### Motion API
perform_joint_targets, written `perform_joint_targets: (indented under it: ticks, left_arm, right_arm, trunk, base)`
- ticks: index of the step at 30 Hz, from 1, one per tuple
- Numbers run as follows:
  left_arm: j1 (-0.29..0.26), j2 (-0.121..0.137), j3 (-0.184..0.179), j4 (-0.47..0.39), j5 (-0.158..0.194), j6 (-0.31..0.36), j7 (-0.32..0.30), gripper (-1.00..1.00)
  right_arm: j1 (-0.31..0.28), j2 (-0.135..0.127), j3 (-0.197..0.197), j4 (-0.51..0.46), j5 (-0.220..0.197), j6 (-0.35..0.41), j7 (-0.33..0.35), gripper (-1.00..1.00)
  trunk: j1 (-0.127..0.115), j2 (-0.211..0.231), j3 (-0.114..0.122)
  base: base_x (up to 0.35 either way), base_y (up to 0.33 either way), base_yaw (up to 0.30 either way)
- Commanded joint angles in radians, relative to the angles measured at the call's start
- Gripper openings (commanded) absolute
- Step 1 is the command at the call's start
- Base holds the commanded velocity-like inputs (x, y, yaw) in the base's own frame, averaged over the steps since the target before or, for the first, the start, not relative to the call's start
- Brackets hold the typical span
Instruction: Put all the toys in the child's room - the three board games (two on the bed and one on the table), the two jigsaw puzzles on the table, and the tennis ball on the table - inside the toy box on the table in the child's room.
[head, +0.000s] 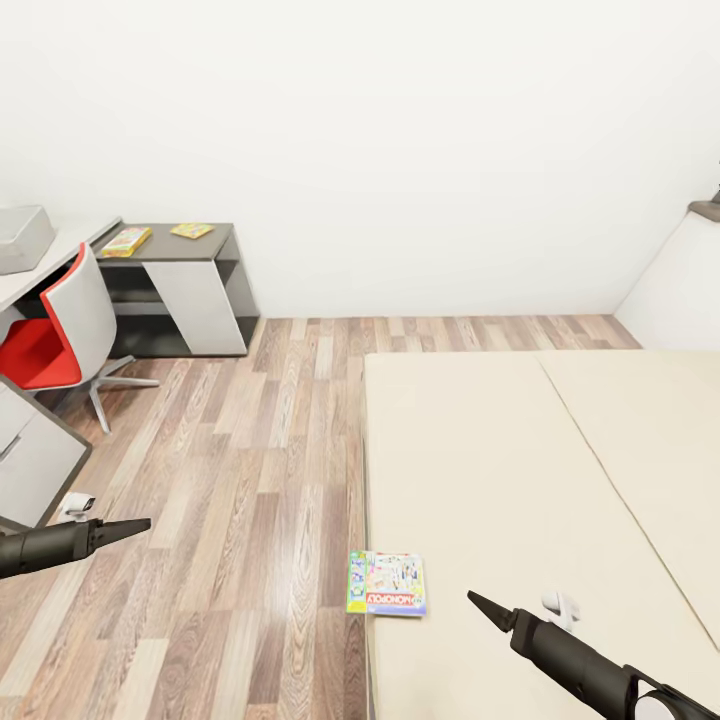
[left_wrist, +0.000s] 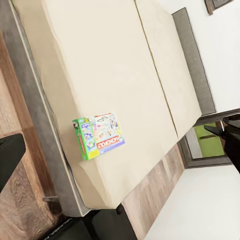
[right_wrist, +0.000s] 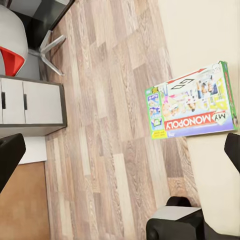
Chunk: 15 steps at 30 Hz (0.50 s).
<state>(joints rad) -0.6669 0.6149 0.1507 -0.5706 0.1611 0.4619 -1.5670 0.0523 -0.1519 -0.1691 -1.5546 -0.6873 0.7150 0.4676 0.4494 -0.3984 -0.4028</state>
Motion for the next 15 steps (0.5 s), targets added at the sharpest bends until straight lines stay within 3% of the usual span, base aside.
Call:
perform_joint_targets:
  ticks: [1, 15]
  left_arm:
    - [0.000, 0.000, 0.000, 0.000, 0.000, 0.011, -0.004, 1.00]
    - [0.000, 0.000, 0.001, 0.000, 0.000, 0.010, -0.004, 1.00]
  right_arm:
    - [0.000, 0.000, -0.001, -0.001, -0.003, 0.006, -0.004, 1.00]
    - [0.000, 0.000, 0.000, -0.001, -0.004, 0.007, -0.016, 1.00]
  trunk:
    - [0.001, -0.002, 0.000]
    - [0.001, -0.002, 0.023]
  base:
    - [0.000, 0.000, 0.000]
    - [0.000, 0.000, 0.000]
